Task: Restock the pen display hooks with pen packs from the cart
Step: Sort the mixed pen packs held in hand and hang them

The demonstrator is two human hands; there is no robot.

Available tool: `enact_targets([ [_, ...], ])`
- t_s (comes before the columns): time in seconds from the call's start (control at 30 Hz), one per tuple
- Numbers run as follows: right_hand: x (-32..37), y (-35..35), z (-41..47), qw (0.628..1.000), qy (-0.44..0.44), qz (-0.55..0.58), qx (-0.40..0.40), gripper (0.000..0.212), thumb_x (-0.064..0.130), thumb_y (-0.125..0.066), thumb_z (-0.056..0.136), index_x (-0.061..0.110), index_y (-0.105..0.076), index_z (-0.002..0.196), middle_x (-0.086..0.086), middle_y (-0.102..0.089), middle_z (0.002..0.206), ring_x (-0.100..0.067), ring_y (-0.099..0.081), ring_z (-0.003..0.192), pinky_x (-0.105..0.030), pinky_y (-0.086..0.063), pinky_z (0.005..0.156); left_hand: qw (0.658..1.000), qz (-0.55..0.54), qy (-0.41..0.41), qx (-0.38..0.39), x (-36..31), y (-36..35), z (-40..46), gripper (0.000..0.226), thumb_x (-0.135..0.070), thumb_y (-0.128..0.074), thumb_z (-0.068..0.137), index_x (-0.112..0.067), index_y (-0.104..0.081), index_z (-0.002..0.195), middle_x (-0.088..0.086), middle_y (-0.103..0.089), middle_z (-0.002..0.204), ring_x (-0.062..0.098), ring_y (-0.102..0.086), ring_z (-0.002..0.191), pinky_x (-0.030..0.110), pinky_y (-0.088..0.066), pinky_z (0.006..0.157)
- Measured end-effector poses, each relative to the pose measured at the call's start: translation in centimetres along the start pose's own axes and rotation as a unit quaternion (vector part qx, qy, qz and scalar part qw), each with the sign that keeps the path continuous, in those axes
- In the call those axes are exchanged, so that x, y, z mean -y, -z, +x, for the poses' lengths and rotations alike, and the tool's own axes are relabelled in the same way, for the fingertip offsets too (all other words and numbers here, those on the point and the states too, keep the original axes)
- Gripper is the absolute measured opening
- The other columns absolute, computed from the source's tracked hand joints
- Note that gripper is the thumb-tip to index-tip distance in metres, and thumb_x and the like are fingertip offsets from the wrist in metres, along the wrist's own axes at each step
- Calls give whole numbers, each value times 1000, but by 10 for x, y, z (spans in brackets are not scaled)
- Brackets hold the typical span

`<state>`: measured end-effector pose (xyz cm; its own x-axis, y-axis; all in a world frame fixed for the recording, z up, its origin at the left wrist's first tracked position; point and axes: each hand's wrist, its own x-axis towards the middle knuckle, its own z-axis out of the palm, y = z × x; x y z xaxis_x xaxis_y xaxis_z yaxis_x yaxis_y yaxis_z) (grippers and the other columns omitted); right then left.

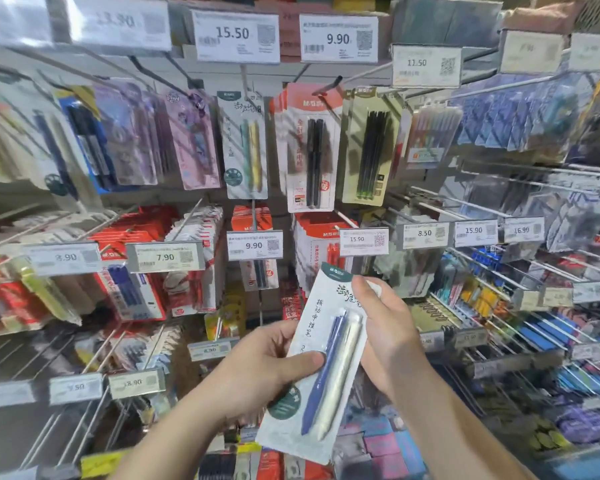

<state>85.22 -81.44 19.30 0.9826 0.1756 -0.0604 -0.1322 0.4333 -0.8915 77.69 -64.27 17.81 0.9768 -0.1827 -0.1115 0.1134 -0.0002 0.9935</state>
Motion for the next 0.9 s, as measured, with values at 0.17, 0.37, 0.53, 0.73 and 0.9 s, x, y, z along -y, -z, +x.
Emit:
enact_targets([
  [0.17, -7, -32, -3, 993, 31, -97, 68, 17, 22, -60, 103, 24, -71, 91, -13, -77, 98, -28, -70, 95, -61, -50, 104, 998, -1, -49, -51, -8, 2, -7, 22, -11, -81, 87, -15, -76, 108, 8, -79, 104, 15, -71, 84, 23, -52, 77],
  [0.37, -20, -63, -16, 965, 50, -190, 174, 14, 15, -62, 101, 23, -73, 102, -1, -79, 106, -21, -74, 104, -50, -55, 99, 974, 53, -90, -200, -3, 22, -35, 12, -5, -79, 78, -12, -72, 83, 8, -73, 75, 19, -58, 64, 35, -52, 62],
  [0.53, -34, -89, -27, 935, 45, -231, 264, 17, 17, -65, 98, 21, -71, 114, 9, -78, 111, -11, -73, 107, -38, -54, 98, 946, 84, -112, -291, -4, 36, -71, 26, 1, -77, 74, -12, -77, 97, 3, -81, 98, 12, -70, 84, 34, -58, 87],
  [0.73, -58, -123, -41, 912, 28, -255, 321, 16, 12, -63, 100, 20, -71, 111, 12, -79, 105, -6, -74, 99, -23, -56, 85, 933, 15, -113, -343, 10, 53, -115, 32, -11, -82, 79, -19, -78, 110, 4, -79, 113, 23, -74, 108, 37, -55, 99],
  [0.9, -82, -158, -59, 917, 7, -238, 321, 13, 12, -65, 98, 17, -73, 107, 7, -80, 101, -10, -75, 97, -27, -56, 83, 921, -6, -110, -373, 17, 76, -149, 31, -10, -82, 80, -16, -78, 110, 6, -79, 113, 23, -73, 108, 41, -54, 102],
])
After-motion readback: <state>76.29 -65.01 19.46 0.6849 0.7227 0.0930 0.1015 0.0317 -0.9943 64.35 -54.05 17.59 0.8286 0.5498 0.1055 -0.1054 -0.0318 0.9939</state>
